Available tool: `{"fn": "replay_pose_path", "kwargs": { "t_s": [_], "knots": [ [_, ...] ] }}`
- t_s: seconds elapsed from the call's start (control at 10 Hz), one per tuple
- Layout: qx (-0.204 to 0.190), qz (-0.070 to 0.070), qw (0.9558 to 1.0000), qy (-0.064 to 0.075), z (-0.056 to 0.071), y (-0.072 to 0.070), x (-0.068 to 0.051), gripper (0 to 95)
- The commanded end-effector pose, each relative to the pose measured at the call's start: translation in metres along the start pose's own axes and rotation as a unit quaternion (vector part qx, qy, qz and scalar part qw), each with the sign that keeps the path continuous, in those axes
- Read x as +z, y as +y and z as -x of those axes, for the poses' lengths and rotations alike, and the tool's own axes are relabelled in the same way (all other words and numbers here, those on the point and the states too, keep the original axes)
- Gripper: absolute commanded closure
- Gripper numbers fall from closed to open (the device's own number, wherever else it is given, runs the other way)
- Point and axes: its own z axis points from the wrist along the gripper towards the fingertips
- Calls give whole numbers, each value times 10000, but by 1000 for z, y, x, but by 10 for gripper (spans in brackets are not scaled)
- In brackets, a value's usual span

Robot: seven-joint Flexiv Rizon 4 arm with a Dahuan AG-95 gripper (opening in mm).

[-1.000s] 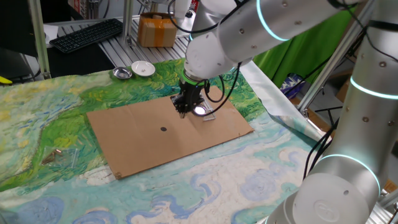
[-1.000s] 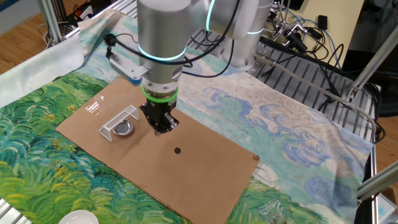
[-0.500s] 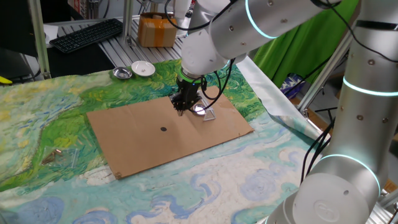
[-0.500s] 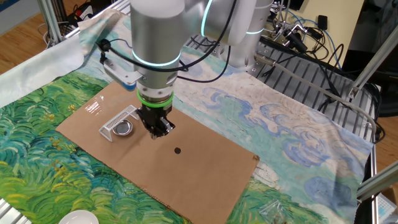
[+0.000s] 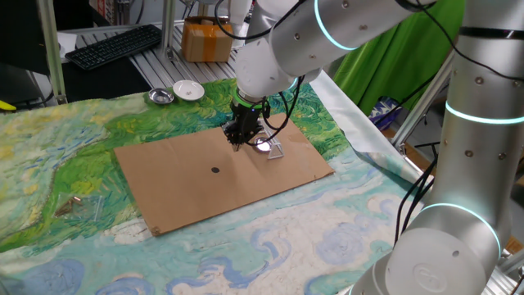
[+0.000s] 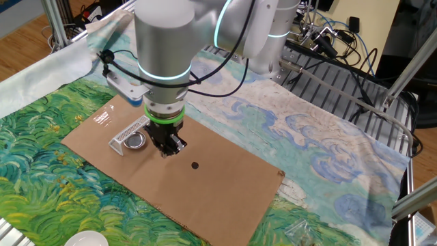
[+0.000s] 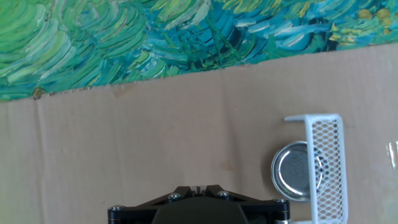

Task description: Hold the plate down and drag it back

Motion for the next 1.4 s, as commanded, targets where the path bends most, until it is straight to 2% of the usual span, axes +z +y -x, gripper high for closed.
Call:
{"fn": "replay_pose_path", "kwargs": {
  "t_s": [0.1,0.5,0.7,0.9,1.0,1.1,1.2,1.4],
  "knots": [
    [3,-15,10000,18,1,0,-1,950],
    [71,10,10000,12,2,0,-1,950],
    [19,-27,10000,1,2,0,-1,950],
    [-14,18,10000,8,3,1,-2,950],
    [-29,132,9999,22,3,1,-2,950],
    [-154,99,9998,36,3,1,-2,950],
    [-239,156,9995,96,3,1,-2,950],
    [-166,140,9996,154,3,1,-2,950]
  ]
}}
